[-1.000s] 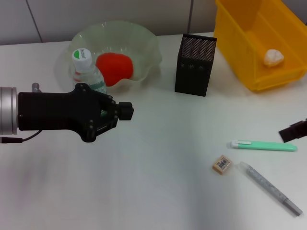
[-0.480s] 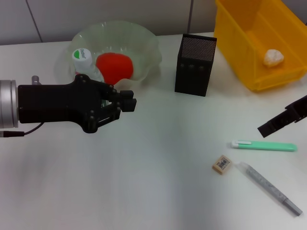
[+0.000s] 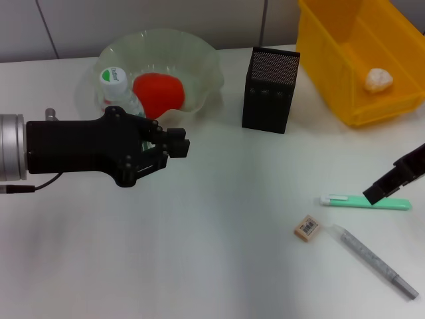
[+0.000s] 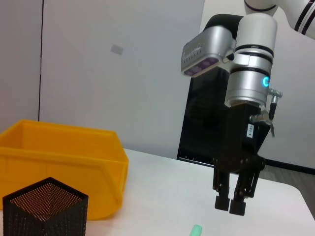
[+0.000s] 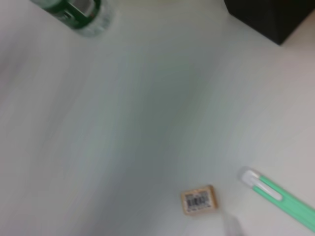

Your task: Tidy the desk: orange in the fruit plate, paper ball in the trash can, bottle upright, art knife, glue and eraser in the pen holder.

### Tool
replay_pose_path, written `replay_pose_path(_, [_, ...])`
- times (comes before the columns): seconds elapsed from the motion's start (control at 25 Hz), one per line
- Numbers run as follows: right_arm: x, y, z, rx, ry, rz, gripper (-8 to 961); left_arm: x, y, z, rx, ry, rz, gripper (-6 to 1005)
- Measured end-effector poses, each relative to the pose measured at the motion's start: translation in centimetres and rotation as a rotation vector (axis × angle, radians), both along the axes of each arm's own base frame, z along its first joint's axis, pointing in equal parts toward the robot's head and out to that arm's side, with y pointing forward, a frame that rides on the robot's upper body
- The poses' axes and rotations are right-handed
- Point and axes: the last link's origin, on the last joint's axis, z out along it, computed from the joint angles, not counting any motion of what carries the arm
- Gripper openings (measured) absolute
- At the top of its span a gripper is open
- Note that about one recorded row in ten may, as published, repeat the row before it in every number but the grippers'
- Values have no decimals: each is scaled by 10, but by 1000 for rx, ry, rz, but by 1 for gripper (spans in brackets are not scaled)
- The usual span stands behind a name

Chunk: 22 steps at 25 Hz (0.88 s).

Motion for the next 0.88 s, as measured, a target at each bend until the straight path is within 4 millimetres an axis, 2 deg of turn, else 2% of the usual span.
replay_pose_path(0.12, [6,2,-8,-21,-63,34,406,-1,0,-2,-3,-2,6,138])
replay_pose_path(0.36, [6,2,-19,-55,-88,49,406,-3,1,-4,-6,-3,17,139])
replay_pose_path(0.56, [6,11,-20,-37,-130,96,406,-6,0,-5,-8,-5,24,138])
replay_pose_path(0.88, [7,20,-25,-126,-161,353,406,-8,-1,-8,-18,-9,37,139])
